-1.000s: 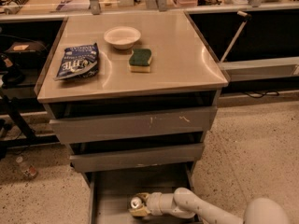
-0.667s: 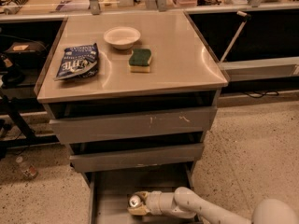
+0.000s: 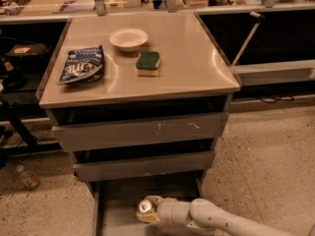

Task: Pick green can from bottom drawer and place on counter

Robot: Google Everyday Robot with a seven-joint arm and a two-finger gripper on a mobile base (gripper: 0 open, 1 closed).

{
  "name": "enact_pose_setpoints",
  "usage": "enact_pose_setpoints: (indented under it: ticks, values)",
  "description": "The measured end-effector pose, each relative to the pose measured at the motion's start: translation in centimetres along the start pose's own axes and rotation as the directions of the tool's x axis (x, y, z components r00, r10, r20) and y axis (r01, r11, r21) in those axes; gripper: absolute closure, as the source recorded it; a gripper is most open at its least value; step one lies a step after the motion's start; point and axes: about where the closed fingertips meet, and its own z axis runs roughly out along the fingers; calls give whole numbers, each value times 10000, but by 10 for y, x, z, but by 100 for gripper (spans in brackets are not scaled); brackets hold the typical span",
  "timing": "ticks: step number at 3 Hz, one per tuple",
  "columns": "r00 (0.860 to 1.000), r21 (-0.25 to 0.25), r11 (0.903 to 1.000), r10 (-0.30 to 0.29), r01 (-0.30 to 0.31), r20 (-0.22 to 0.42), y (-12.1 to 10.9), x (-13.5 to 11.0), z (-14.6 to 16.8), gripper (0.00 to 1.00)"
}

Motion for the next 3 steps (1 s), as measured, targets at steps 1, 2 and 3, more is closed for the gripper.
enact_pose_setpoints:
  ticks: [1, 2, 3]
  values:
    - [9998, 1115, 9937, 130, -110, -169, 8, -34, -51, 100]
    - [9979, 697, 9970, -309, 348, -566, 41, -33, -56, 100]
    - [9986, 679, 9972, -288, 318, -444, 40, -37, -57, 100]
